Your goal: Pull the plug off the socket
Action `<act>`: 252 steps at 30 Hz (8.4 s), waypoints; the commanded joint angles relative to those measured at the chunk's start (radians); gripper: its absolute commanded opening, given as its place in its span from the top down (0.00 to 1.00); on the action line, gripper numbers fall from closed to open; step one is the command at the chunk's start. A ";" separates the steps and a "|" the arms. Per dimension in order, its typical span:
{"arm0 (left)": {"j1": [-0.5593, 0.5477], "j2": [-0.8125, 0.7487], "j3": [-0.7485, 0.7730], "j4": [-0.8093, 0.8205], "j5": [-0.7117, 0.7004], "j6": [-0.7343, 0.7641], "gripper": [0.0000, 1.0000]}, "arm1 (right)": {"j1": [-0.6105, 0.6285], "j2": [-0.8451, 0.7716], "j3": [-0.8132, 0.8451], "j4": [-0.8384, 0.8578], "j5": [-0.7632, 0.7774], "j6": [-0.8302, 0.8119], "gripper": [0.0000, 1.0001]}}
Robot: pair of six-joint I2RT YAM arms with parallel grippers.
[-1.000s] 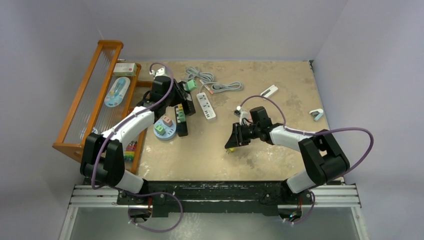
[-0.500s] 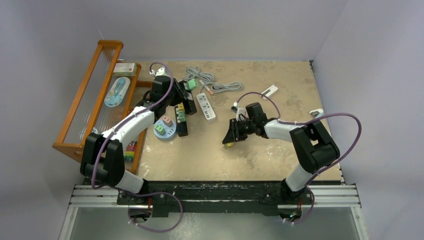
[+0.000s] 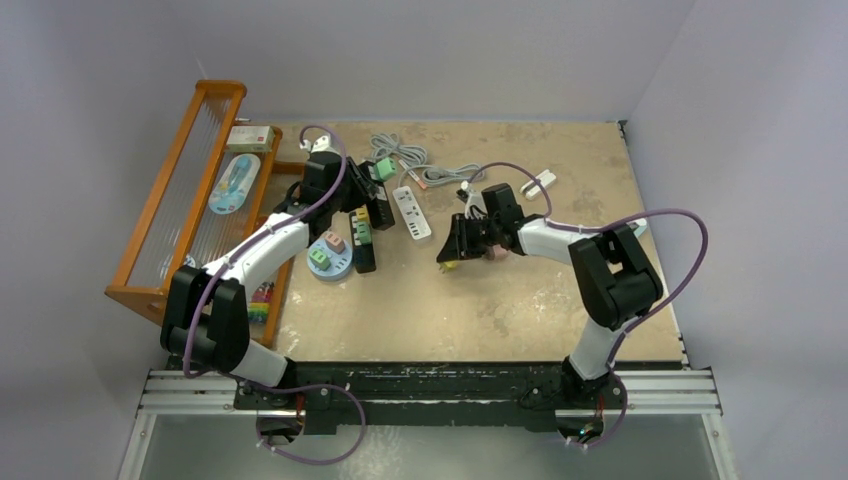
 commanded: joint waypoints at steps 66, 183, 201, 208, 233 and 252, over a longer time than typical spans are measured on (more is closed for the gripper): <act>-0.019 -0.010 0.008 0.154 0.129 -0.014 1.00 | 0.053 0.333 0.798 0.156 -0.033 -0.021 0.30; -0.063 0.545 0.649 -0.261 -0.043 0.154 0.93 | -0.188 -0.227 -0.087 0.166 0.057 -0.038 1.00; -0.051 0.520 0.757 -0.479 -0.156 0.252 0.17 | 0.009 -0.160 0.022 0.066 0.194 -0.145 1.00; -0.011 0.506 0.856 -0.629 -0.244 0.336 0.14 | 0.132 -0.085 0.116 -0.038 0.233 -0.251 1.00; 0.116 0.278 0.675 -0.536 -0.201 0.346 0.08 | 0.246 -0.069 0.089 -0.226 0.291 -0.261 1.00; 0.125 0.266 0.653 -0.520 -0.197 0.346 0.05 | 0.223 0.091 0.231 -0.223 0.430 -0.208 1.00</act>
